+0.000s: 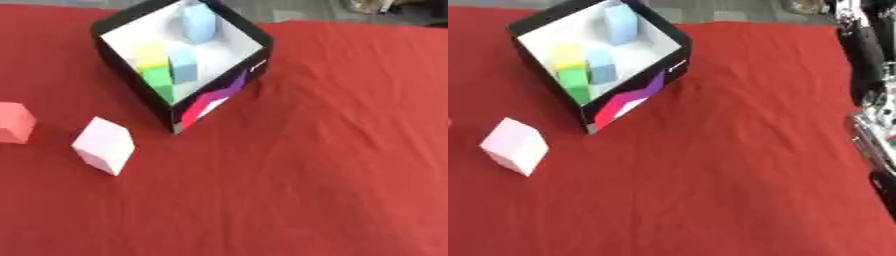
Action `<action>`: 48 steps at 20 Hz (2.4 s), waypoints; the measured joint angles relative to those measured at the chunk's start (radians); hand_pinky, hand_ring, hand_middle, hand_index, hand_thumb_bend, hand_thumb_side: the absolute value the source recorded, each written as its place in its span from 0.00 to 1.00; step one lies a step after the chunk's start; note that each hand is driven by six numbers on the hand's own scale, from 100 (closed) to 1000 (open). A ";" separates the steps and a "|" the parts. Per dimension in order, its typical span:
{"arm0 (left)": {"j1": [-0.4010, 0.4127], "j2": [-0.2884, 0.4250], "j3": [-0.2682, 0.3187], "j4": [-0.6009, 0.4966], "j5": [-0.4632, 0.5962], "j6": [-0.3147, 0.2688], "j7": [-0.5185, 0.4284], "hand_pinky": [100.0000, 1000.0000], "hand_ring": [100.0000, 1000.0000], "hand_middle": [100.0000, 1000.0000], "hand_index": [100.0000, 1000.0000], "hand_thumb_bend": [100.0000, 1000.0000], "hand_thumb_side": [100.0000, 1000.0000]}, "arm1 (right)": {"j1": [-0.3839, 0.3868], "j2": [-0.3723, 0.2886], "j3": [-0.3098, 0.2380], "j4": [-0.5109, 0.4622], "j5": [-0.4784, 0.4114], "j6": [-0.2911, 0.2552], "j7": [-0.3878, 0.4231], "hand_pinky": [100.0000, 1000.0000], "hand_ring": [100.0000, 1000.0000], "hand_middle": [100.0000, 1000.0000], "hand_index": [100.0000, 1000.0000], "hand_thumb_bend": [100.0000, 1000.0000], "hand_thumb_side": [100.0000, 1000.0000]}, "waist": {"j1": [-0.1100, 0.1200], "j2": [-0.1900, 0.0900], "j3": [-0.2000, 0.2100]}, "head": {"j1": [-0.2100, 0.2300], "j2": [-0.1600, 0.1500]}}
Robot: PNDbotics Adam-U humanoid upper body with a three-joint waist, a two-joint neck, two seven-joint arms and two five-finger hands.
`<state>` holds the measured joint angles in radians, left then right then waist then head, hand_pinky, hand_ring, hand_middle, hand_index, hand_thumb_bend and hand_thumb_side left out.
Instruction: Pick up objects on the table and place them in the box.
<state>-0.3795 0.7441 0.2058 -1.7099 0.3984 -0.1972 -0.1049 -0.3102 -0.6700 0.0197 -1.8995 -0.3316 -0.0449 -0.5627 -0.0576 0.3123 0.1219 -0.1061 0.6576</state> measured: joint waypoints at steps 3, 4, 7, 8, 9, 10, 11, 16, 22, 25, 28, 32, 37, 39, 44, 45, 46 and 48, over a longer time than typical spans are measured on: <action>-0.023 0.109 -0.010 0.092 -0.052 -0.062 -0.073 0.83 0.78 0.84 0.82 0.00 0.60 | 0.020 0.015 0.000 0.003 0.000 -0.011 0.002 0.98 0.72 0.75 0.82 0.00 0.52 | 0.001 0.000 -0.013 | 0.018 0.000; -0.034 0.142 -0.013 0.125 -0.074 -0.084 -0.108 0.83 0.79 0.85 0.83 0.00 0.60 | 0.024 0.018 0.000 0.003 0.000 -0.012 0.004 0.98 0.72 0.74 0.82 0.00 0.52 | 0.003 0.000 -0.016 | 0.021 0.000; -0.071 0.238 -0.032 0.230 -0.153 -0.149 -0.232 0.85 0.82 0.86 0.85 0.00 0.55 | 0.035 0.026 0.000 0.003 0.000 -0.013 0.004 0.98 0.72 0.74 0.81 0.00 0.52 | 0.012 -0.003 -0.024 | 0.027 0.001; -0.082 0.264 -0.040 0.265 -0.180 -0.172 -0.271 0.86 0.83 0.85 0.84 0.00 0.52 | 0.039 0.027 0.000 0.003 0.000 -0.013 0.004 0.98 0.71 0.73 0.81 0.00 0.52 | 0.013 -0.006 -0.025 | 0.029 0.001; -0.095 0.287 -0.050 0.300 -0.208 -0.194 -0.308 0.86 0.83 0.85 0.84 0.00 0.50 | 0.040 0.030 0.000 0.003 0.000 -0.012 0.004 0.98 0.70 0.73 0.81 0.00 0.52 | 0.014 -0.010 -0.026 | 0.031 0.002; -0.108 0.305 -0.060 0.332 -0.231 -0.215 -0.343 0.86 0.83 0.84 0.84 0.00 0.50 | 0.043 0.033 0.000 0.004 0.000 -0.012 0.004 0.98 0.70 0.72 0.80 0.00 0.52 | 0.014 -0.012 -0.027 | 0.033 0.005; -0.122 0.320 -0.072 0.363 -0.254 -0.234 -0.379 0.86 0.83 0.84 0.84 0.00 0.49 | 0.046 0.034 0.000 0.006 0.000 -0.012 0.004 0.98 0.70 0.72 0.80 0.00 0.52 | 0.014 -0.014 -0.028 | 0.035 0.009; -0.175 0.370 -0.138 0.454 -0.395 -0.299 -0.513 0.85 0.83 0.81 0.83 0.14 0.50 | 0.048 0.042 0.004 0.023 -0.005 -0.007 0.008 0.98 0.70 0.73 0.81 0.00 0.53 | 0.019 -0.016 -0.030 | 0.037 0.019; -0.206 0.384 -0.214 0.465 -0.503 -0.303 -0.511 0.87 0.85 0.80 0.86 0.26 0.63 | 0.040 0.051 0.006 0.081 0.013 -0.003 -0.001 0.99 0.73 0.76 0.82 0.00 0.53 | 0.027 -0.021 -0.030 | 0.044 0.027; -0.209 0.384 -0.257 0.464 -0.521 -0.303 -0.511 0.88 0.84 0.78 0.86 0.29 0.67 | 0.038 0.053 0.008 0.108 0.018 0.005 0.003 0.99 0.72 0.76 0.82 0.00 0.53 | 0.030 -0.022 -0.030 | 0.049 0.028; -0.209 0.385 -0.299 0.445 -0.523 -0.298 -0.517 0.88 0.84 0.77 0.85 0.33 0.65 | 0.037 0.060 0.013 0.121 0.018 0.010 0.008 0.98 0.72 0.75 0.81 0.00 0.53 | 0.033 -0.022 -0.030 | 0.054 0.032; -0.179 0.407 -0.341 0.384 -0.551 -0.292 -0.523 0.87 0.85 0.77 0.85 0.47 0.52 | 0.036 0.060 0.014 0.128 0.018 0.012 0.009 0.98 0.72 0.75 0.81 0.00 0.53 | 0.034 -0.022 -0.033 | 0.062 0.035; -0.135 0.429 -0.356 0.334 -0.646 -0.308 -0.506 0.87 0.86 0.77 0.84 0.60 0.22 | 0.037 0.060 0.019 0.132 0.018 0.016 0.012 0.98 0.71 0.75 0.81 0.00 0.53 | 0.037 -0.027 -0.033 | 0.074 0.036; -0.118 0.431 -0.357 0.334 -0.681 -0.322 -0.493 0.87 0.85 0.77 0.84 0.61 0.15 | 0.038 0.061 0.019 0.133 0.018 0.017 0.011 0.98 0.71 0.74 0.80 0.00 0.53 | 0.037 -0.027 -0.032 | 0.080 0.036; -0.102 0.432 -0.358 0.369 -0.734 -0.363 -0.452 0.87 0.85 0.76 0.84 0.62 0.09 | 0.039 0.069 0.019 0.138 0.018 0.021 0.011 0.98 0.71 0.74 0.79 0.00 0.53 | 0.036 -0.027 -0.032 | 0.092 0.036; -0.102 0.432 -0.360 0.381 -0.742 -0.370 -0.445 0.87 0.85 0.76 0.84 0.62 0.09 | 0.039 0.069 0.019 0.138 0.018 0.021 0.011 0.98 0.71 0.74 0.79 0.00 0.53 | 0.036 -0.027 -0.032 | 0.096 0.036; -0.102 0.432 -0.363 0.393 -0.748 -0.375 -0.440 0.87 0.85 0.77 0.84 0.62 0.09 | 0.039 0.069 0.019 0.138 0.018 0.022 0.012 0.98 0.71 0.74 0.79 0.00 0.53 | 0.036 -0.027 -0.032 | 0.101 0.036; -0.106 0.429 -0.369 0.418 -0.759 -0.381 -0.433 0.87 0.85 0.77 0.84 0.60 0.09 | 0.039 0.069 0.019 0.138 0.017 0.023 0.012 0.98 0.71 0.74 0.79 0.00 0.53 | 0.036 -0.027 -0.032 | 0.109 0.036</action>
<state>-0.4855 1.1733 -0.1631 -1.2917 -0.3603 -0.5787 -0.5382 -0.2712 -0.6009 0.0385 -1.7611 -0.3144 -0.0223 -0.5508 -0.0217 0.2848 0.0898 0.0027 0.6940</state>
